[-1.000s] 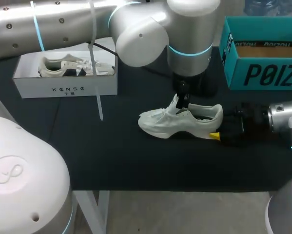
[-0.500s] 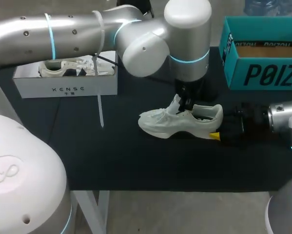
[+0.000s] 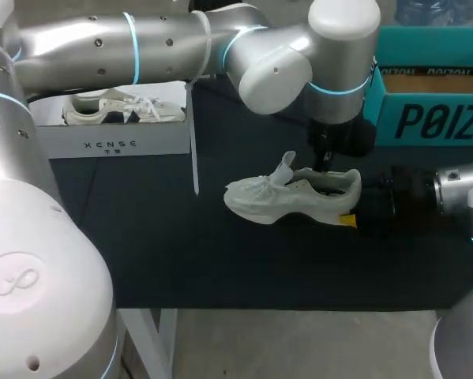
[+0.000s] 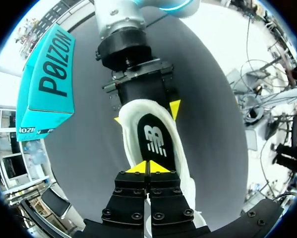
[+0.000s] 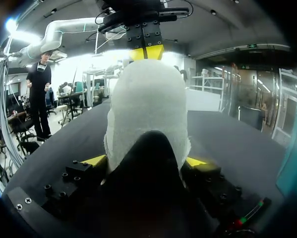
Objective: Take the shoe out of the shoebox, open the shoe tongue, remove and reinsert the insole, then place the shoe into the shoebox
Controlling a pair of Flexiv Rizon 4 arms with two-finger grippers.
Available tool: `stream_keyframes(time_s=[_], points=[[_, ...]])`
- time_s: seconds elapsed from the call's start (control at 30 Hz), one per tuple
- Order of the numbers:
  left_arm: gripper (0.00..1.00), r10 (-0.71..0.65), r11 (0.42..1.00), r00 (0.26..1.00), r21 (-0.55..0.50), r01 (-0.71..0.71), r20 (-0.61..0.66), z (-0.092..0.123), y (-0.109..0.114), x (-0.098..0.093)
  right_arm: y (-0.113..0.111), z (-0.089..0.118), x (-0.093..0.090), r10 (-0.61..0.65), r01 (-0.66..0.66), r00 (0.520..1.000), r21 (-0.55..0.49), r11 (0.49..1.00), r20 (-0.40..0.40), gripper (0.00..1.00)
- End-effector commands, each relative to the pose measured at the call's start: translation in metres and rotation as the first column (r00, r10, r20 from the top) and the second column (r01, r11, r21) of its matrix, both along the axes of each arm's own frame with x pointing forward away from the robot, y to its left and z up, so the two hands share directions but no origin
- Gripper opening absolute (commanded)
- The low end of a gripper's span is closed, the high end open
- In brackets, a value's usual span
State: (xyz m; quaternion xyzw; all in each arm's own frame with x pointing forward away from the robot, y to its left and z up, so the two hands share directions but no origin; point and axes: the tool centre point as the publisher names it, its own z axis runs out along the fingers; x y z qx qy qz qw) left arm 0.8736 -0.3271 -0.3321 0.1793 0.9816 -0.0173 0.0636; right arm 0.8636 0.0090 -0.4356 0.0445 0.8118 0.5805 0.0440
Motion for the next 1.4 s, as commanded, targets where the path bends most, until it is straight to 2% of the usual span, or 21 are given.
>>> stream_keyframes(time_s=[0.03, 0.23, 0.5, 0.73, 0.77, 0.8, 0.83, 0.87, 0.93, 1.03, 1.13, 1.4], points=[[0.0, 0.0, 1.0, 1.0, 0.015, 0.0, -0.021, -0.009, 0.004, -0.005, 0.0, -0.004, 0.0, -0.002, 0.002, 1.0, -0.004, 1.0, 0.0, 0.0], [0.0, 0.006, 0.999, 0.998, 0.034, -0.004, -0.058, -0.022, 0.016, -0.023, 0.0, -0.004, 0.0, -0.002, 0.002, 1.0, -0.004, 1.0, 0.0, 0.0], [0.0, 0.009, 0.998, 0.997, 0.069, -0.004, -0.077, -0.038, 0.024, -0.029, 0.0, -0.004, 0.0, -0.002, 0.002, 1.0, -0.004, 1.0, 0.0, 0.0], [0.0, -0.008, 0.996, 0.995, 0.091, 0.017, -0.1, -0.047, 0.02, -0.033, 0.0, -0.004, 0.0, -0.002, 0.002, 1.0, -0.004, 1.0, 0.0, 0.0], [0.19, -0.005, 0.995, 0.995, 0.094, 0.014, -0.102, -0.048, 0.019, -0.033, 0.0, -0.004, 0.0, -0.002, 0.002, 1.0, -0.004, 1.0, 0.0, 0.0], [0.34, -0.004, 0.995, 0.995, 0.094, 0.014, -0.102, -0.048, 0.018, -0.032, 0.0, -0.004, 0.0, -0.002, 0.002, 1.0, -0.004, 1.0, 0.0, 0.0], [0.43, -0.003, 0.995, 0.995, 0.094, 0.012, -0.104, -0.048, 0.017, -0.03, 0.0, -0.004, 0.0, -0.002, 0.002, 1.0, -0.004, 1.0, 0.0, 0.0], [0.46, -0.002, 0.996, 0.994, 0.093, 0.011, -0.105, -0.048, 0.016, -0.029, 0.0, -0.004, 0.0, -0.002, 0.002, 1.0, -0.004, 1.0, 0.0, 0.0], [0.46, -0.002, 0.996, 0.994, 0.091, 0.011, -0.105, -0.047, 0.014, -0.027, 0.0, -0.004, 0.0, -0.002, 0.002, 1.0, -0.004, 1.0, 0.0, 0.0], [0.38, -0.001, 0.996, 0.995, 0.09, 0.011, -0.102, -0.048, 0.012, -0.024, 0.0, -0.004, 0.0, -0.002, 0.002, 1.0, -0.004, 1.0, 0.0, 0.0], [0.35, -0.007, 0.996, 0.995, 0.092, 0.016, -0.101, -0.051, 0.011, -0.023, 0.0, -0.004, 0.0, -0.002, 0.002, 1.0, -0.004, 1.0, 0.0, 0.0], [0.38, 0.004, 0.995, 0.995, 0.097, 0.007, -0.104, -0.062, 0.014, -0.021, 0.0, -0.004, 0.0, -0.002, 0.002, 1.0, -0.004, 1.0, 0.0, 0.0]])
